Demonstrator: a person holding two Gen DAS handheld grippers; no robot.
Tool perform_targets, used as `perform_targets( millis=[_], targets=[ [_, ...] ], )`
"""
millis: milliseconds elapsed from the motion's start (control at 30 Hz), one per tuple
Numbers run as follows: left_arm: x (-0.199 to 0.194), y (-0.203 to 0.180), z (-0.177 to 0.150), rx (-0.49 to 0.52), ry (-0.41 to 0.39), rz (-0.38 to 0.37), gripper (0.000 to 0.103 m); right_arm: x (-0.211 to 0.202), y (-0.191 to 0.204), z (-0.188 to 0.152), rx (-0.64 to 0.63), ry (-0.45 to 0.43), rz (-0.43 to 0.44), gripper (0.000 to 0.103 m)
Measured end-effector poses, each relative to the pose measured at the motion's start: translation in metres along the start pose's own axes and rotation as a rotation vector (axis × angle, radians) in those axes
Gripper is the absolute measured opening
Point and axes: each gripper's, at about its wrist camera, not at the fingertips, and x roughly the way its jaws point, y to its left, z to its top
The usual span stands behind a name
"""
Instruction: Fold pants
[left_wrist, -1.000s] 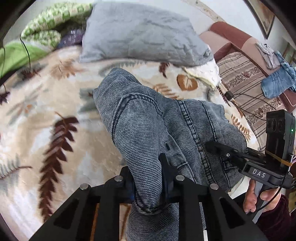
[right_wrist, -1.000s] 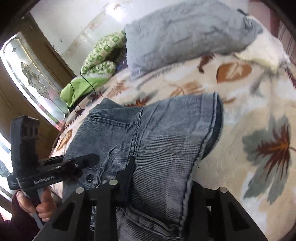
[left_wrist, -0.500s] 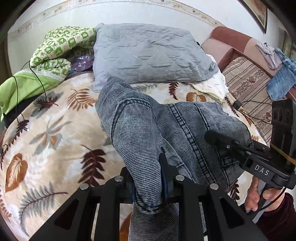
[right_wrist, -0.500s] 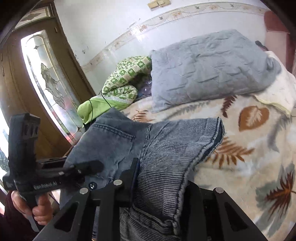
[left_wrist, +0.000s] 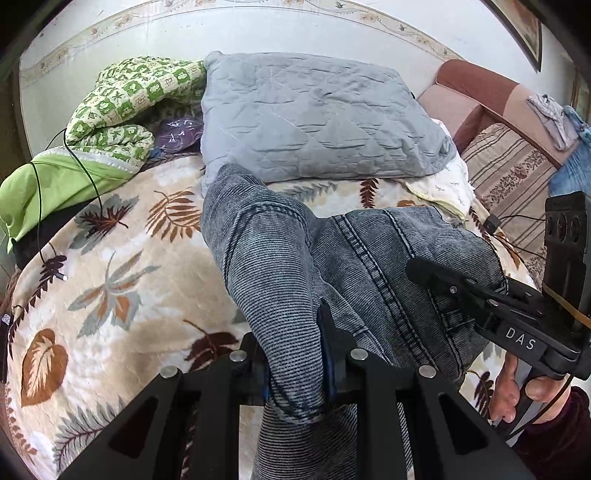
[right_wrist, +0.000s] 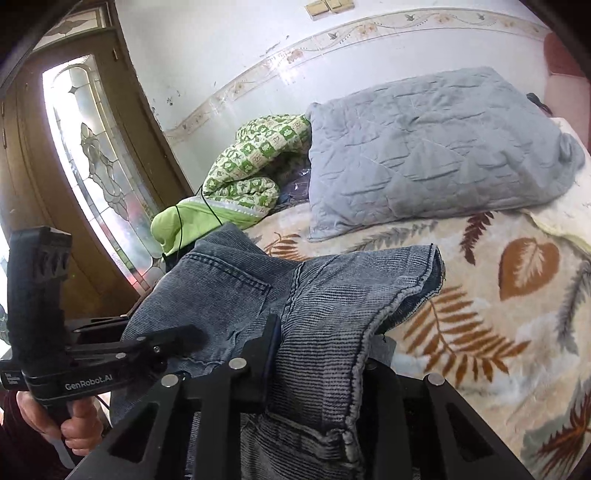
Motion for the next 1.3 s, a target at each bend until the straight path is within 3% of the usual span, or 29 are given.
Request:
perform_targets(
  millis=[133, 333, 400, 467, 533, 600, 767, 933, 1067, 1167, 1300],
  targets=[
    [0.01, 0.007, -0.005, 0.004, 0.02, 0.007, 0.022, 0.016, -0.006, -0.005, 0.003, 0.066, 0.0, 0.026],
    [0.038, 0.03, -0.03, -0.027, 0.089, 0.03, 0.022, 0.058, -0.037, -0.034, 0.144, 0.318, 0.039, 0.029],
    [0.042, 0.037, -0.035, -0.044, 0.092, 0.02, 0.022, 0.067, -0.047, -0.042, 0.197, 0.352, 0.064, 0.029],
    [0.044, 0.043, -0.037, -0.054, 0.096, 0.013, 0.022, 0.069, -0.054, -0.043, 0.241, 0.36, 0.086, 0.036],
    [0.048, 0.048, -0.038, -0.075, 0.113, 0.009, 0.023, 0.067, -0.058, -0.042, 0.259, 0.367, 0.081, 0.054],
    [0.052, 0.056, -0.04, -0.104, 0.128, -0.006, 0.023, 0.062, -0.063, -0.042, 0.27, 0.36, 0.05, 0.062],
    [0.059, 0.065, -0.044, -0.142, 0.146, -0.024, 0.025, 0.06, -0.082, -0.048, 0.339, 0.392, 0.057, 0.069],
    [0.059, 0.065, -0.045, -0.134, 0.146, -0.025, 0.025, 0.081, -0.098, -0.064, 0.487, 0.442, 0.226, 0.07],
    [0.06, 0.068, -0.045, -0.14, 0.147, -0.035, 0.025, 0.101, -0.086, -0.066, 0.494, 0.455, 0.327, 0.07],
    [0.062, 0.072, -0.047, -0.138, 0.148, -0.042, 0.026, 0.113, -0.074, -0.066, 0.475, 0.454, 0.352, 0.07],
    [0.061, 0.074, -0.048, -0.151, 0.143, -0.046, 0.026, 0.121, -0.064, -0.066, 0.473, 0.464, 0.339, 0.044]
  ],
)
